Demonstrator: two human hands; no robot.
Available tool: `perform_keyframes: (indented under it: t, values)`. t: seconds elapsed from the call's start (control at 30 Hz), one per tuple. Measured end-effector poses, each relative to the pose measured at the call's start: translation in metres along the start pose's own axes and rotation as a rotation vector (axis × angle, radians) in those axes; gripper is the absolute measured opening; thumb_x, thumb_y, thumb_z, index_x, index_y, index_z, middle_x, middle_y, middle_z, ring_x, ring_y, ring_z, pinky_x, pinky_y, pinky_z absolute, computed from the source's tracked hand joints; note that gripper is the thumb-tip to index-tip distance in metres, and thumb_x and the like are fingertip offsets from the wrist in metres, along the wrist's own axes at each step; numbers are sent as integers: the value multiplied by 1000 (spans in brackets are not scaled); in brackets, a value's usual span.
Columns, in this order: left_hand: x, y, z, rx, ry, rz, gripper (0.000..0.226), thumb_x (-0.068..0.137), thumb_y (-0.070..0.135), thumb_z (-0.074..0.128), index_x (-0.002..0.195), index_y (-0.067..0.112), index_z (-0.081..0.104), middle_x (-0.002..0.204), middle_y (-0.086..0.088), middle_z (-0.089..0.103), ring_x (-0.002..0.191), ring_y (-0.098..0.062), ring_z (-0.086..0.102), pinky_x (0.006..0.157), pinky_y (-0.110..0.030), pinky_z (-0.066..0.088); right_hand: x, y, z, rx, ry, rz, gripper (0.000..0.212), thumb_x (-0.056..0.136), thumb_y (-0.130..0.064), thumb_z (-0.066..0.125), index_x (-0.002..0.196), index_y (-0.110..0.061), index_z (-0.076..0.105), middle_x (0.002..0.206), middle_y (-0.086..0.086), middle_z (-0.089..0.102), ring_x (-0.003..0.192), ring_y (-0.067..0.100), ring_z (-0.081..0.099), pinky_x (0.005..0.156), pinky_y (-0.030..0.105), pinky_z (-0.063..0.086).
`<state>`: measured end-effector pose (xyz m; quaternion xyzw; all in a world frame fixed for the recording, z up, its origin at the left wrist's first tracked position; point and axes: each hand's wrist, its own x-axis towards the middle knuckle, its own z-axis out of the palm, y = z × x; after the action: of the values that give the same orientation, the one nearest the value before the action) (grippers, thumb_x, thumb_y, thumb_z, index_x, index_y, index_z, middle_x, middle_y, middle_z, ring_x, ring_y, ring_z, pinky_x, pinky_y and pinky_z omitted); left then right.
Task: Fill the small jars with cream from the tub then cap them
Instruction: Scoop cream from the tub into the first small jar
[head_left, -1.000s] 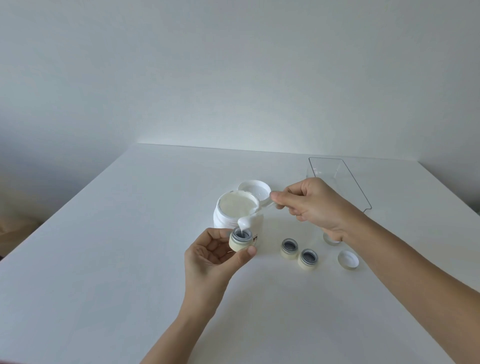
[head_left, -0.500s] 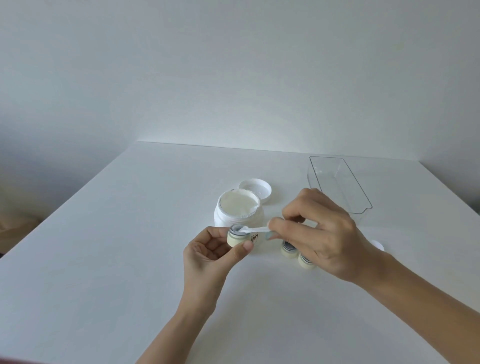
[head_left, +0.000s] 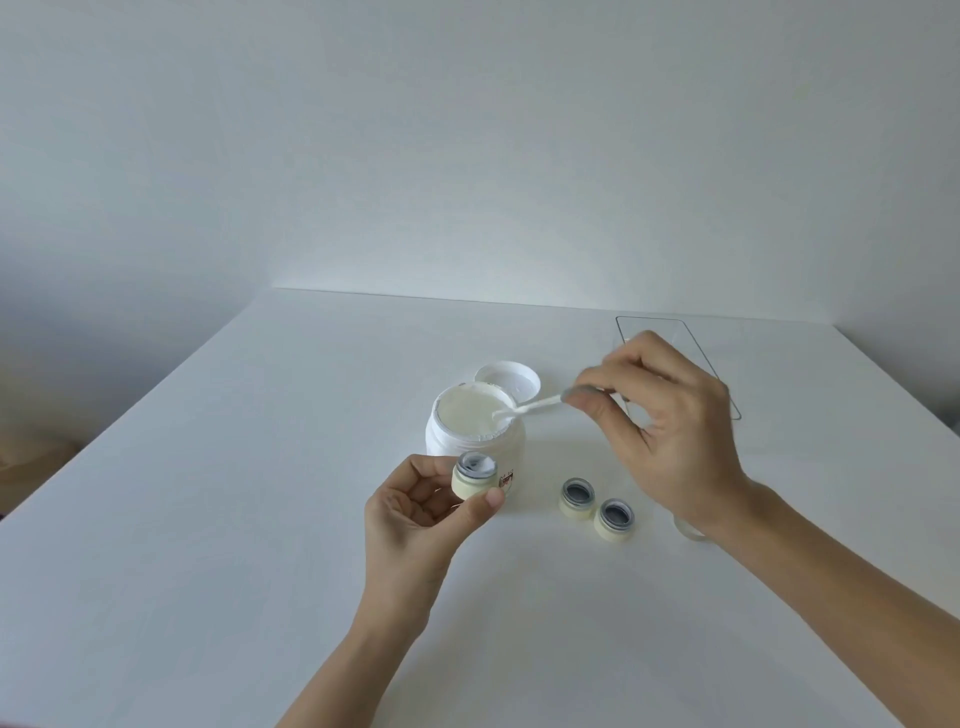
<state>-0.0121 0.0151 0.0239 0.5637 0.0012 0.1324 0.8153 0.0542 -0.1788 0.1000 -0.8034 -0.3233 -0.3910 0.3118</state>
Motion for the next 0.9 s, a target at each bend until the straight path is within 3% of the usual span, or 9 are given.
perform_keyframes:
  t: [0.13, 0.27, 0.4, 0.5, 0.6, 0.7, 0.8, 0.9]
  values:
    - [-1, -2, 1, 12, -33, -8, 28, 57, 15, 87, 78, 18, 68, 88, -8, 78, 87, -27, 75, 71, -21, 56, 17, 1, 22, 15, -180, 133, 15, 86, -21, 70, 78, -9, 72, 77, 3, 56, 65, 15, 52, 65, 22, 43]
    - [-1, -3, 2, 26, -64, -5, 27, 61, 12, 86, 79, 17, 66, 91, -8, 77, 86, -31, 75, 72, -23, 56, 34, -1, 49, -119, -378, 71, 21, 90, -25, 64, 80, -7, 70, 82, 7, 54, 74, 22, 51, 77, 33, 43]
    - [-1, -4, 2, 10, -82, -4, 26, 64, 10, 85, 83, 15, 68, 95, -10, 77, 87, -34, 75, 74, -24, 56, 42, 1, 70, -165, -560, 49, 26, 94, -28, 57, 86, -7, 70, 90, 7, 51, 90, 25, 49, 85, 32, 36]
    - [-1, -4, 2, 10, -86, -10, 27, 66, 12, 84, 88, 13, 69, 97, -7, 77, 89, -33, 75, 75, -24, 56, 44, 3, 75, -91, -660, 178, 28, 94, -30, 57, 84, -6, 69, 93, 7, 51, 95, 23, 47, 80, 27, 29]
    - [-1, -5, 1, 4, -85, -22, 29, 68, 12, 83, 94, 10, 69, 98, -6, 77, 91, -34, 75, 76, -24, 56, 44, 5, 72, -18, -698, 264, 30, 93, -30, 58, 79, -4, 67, 91, 10, 55, 93, 25, 50, 78, 28, 31]
    - [0, -4, 2, -21, -74, -35, 37, 68, 12, 83, 101, 10, 68, 99, -8, 76, 89, -35, 75, 75, -24, 56, 45, 9, 65, 80, -699, 359, 33, 91, -28, 61, 70, -2, 64, 79, 14, 61, 80, 23, 55, 70, 32, 40]
    - [0, -3, 2, -45, -47, -47, 40, 65, 15, 84, 101, 14, 66, 97, -9, 76, 85, -35, 75, 73, -26, 57, 45, 14, 59, 136, -656, 487, 34, 91, -28, 62, 66, -5, 66, 57, -3, 50, 54, 4, 44, 51, 17, 34]
    - [-1, -3, 1, -14, -59, -22, 28, 66, 15, 83, 90, 14, 68, 93, -6, 76, 82, -30, 76, 70, -24, 57, 43, 22, 58, 166, -587, 620, 38, 91, -27, 61, 67, 3, 64, 37, -12, 44, 38, 1, 39, 40, 12, 29]
